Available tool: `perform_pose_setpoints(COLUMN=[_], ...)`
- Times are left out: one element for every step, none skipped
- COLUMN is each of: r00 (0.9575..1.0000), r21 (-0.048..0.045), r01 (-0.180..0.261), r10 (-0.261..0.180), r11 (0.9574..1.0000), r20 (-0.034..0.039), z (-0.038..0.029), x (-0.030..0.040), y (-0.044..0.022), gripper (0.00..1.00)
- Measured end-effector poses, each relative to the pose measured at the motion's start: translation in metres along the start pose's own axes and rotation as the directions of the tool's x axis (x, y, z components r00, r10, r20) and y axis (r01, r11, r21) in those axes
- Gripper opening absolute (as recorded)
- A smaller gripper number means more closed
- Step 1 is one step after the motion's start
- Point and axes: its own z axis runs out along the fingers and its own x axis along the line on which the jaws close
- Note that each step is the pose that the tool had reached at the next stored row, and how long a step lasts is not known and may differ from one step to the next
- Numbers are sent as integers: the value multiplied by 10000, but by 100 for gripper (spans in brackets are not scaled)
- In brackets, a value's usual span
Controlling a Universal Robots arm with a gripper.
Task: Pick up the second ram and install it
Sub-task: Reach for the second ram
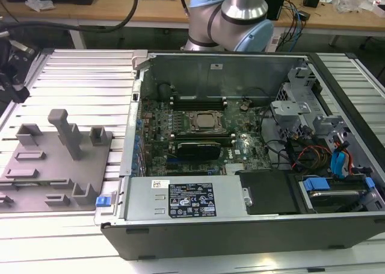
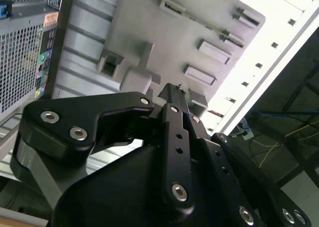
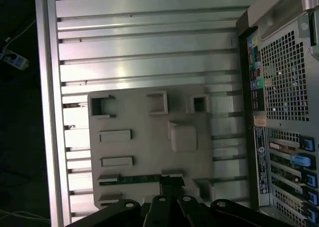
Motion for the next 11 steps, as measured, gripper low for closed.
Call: perform_pose_setpoints(r00=[10000,10000,10000,10000,10000,10000,10000,10000,10000,10000,10000], r21=[2,2,2,2,1,2,2,1,1,2,2], r01=[2,2,2,3,4,4,2,2,4,3,4], r10=[-2,-2,-2,-3,-4,-4,-2,-2,-4,-3,-4], r11=[10000,10000,10000,10000,10000,10000,10000,10000,10000,10000,10000], r20=[-2,-1,0,-1,-1,-1,0,0,-1,-1,-1], z=[5,7,9,10,11,11,12,12,12,12,11], x=[0,3,8,16,21,24,27,26,25,26,26], y=[-80,-114,-140,-170,-186,-198,-204,-204,-205,-206,-206], gripper=[11,11,11,11,11,11,11,11,11,11,11])
